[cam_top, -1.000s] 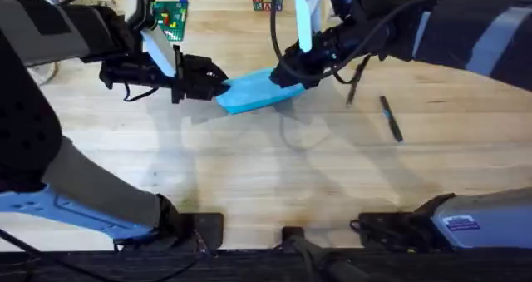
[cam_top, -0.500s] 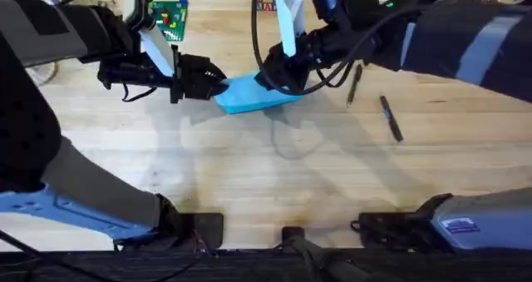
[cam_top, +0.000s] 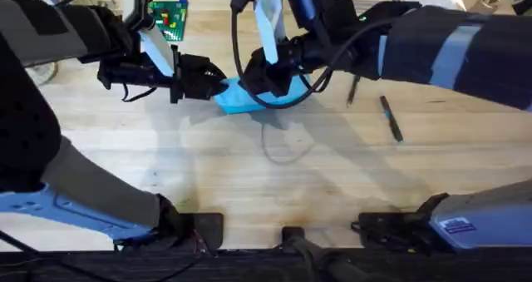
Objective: Unzip the bag, pick up the pens from the table one at a time and place them inside, then zip the bag closed.
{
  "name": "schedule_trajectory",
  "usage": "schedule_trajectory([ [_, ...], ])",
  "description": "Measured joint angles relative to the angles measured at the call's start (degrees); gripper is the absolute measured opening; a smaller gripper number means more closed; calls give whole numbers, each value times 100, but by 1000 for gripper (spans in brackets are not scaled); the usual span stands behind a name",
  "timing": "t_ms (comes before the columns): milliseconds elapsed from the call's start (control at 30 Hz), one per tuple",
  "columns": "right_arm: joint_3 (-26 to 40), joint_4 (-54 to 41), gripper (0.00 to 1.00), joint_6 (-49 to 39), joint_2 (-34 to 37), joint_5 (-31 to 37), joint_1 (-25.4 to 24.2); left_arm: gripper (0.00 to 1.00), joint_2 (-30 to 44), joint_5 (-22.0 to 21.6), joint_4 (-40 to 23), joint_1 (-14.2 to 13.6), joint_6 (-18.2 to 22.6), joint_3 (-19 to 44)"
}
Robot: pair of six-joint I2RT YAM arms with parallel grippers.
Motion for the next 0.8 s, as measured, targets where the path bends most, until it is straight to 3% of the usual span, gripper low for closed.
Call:
schedule_trajectory([
  [800, 0, 1003, 30, 405, 449, -4, 418, 42, 0, 14, 4, 0, 0, 0],
])
